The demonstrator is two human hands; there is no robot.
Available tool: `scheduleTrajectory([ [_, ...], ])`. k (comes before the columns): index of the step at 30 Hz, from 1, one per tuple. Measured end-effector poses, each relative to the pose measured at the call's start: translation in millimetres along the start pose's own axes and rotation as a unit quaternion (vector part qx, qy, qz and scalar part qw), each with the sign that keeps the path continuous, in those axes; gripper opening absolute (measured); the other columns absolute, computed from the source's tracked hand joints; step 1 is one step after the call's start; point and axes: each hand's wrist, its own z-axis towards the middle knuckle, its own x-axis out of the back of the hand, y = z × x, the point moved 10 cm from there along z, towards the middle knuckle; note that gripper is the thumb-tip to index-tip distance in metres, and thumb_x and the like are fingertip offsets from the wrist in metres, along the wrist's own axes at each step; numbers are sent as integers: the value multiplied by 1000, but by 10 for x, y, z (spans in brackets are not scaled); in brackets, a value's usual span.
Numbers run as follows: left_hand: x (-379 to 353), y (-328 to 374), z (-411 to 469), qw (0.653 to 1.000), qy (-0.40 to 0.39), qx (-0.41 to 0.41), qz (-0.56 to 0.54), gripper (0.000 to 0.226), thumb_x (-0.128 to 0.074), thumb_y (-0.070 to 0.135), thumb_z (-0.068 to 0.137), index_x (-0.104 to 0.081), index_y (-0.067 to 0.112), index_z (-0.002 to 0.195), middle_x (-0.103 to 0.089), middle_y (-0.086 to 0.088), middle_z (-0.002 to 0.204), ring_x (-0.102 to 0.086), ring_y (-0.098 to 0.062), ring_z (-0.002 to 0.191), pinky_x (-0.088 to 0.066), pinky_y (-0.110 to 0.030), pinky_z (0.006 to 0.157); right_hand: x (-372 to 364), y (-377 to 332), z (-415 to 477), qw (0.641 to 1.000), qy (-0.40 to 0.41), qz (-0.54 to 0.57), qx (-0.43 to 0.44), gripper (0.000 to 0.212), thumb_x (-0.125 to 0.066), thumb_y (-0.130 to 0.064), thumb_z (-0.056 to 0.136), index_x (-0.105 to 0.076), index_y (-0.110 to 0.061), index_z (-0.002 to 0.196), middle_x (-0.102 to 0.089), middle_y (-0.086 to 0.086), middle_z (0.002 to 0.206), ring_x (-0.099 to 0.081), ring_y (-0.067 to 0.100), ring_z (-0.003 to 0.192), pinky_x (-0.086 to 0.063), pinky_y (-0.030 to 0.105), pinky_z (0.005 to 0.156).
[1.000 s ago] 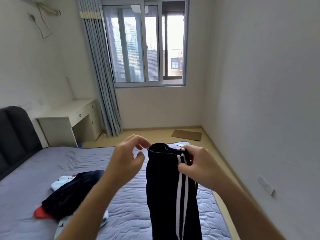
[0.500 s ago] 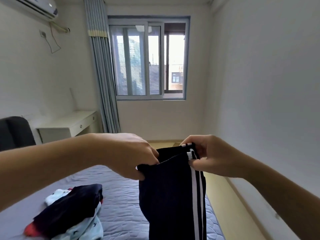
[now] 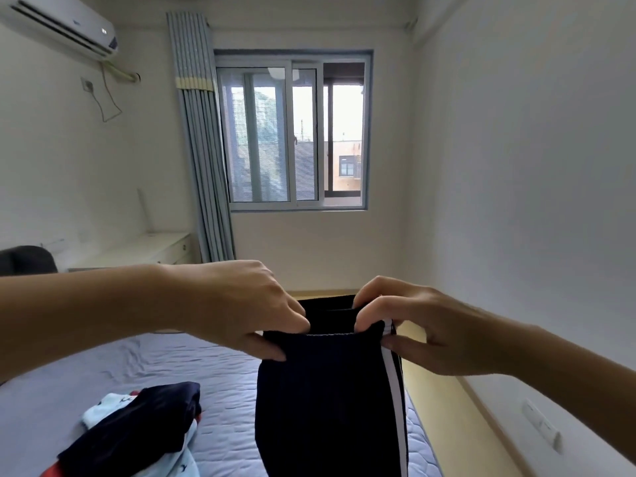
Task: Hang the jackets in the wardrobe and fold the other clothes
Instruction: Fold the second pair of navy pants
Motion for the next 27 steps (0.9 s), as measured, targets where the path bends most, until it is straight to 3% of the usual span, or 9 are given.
scheduleTrajectory([
  [7,82,-210,-136,998,45,34,16,28,-40,57,95,-40,30,88,-53,14,78,-53,-10,55,-36,-19,52,-9,-150,120,998,-33,-32,50,26,-54,-7,94,-54,-24,113,-49,-10,112,-56,11,92,-51,22,77],
  [10,32,-294,-177,998,42,50,9,26,-35,56,97,-45,31,94,-55,15,86,-57,-10,60,-48,-25,56,-57,-177,153,995,-50,-54,64,21,-49,-9,97,-56,-23,111,-49,-10,110,-54,8,90,-47,20,76],
  [15,53,-363,-200,996,58,67,-19,21,-34,49,99,-46,32,98,-56,16,88,-57,-7,66,-49,-24,65,-261,-13,178,991,-104,-81,29,16,-51,-11,94,-61,-19,102,-46,-7,109,-54,17,90,-48,35,74],
  [22,152,-590,-262,988,62,137,-16,27,-32,52,93,-51,34,99,-61,17,91,-60,-6,67,-43,-22,58,-440,86,277,984,-177,-12,-24,31,-64,-26,84,-56,-29,114,-43,-13,118,-52,8,104,-51,30,85],
  [24,203,-634,-252,986,74,148,-25,32,-30,53,92,-55,33,96,-62,18,87,-59,-3,66,-32,-12,56,-419,109,376,987,-154,5,-35,27,-69,-33,84,-60,-26,109,-44,-12,113,-54,10,100,-53,28,82],
  [27,270,-681,-236,984,66,156,-47,27,-39,48,92,-60,32,96,-62,20,87,-54,2,66,-28,-7,58,-297,117,499,993,-104,45,-28,5,-69,-19,86,-65,-19,90,-50,-9,97,-56,14,86,-52,32,74],
])
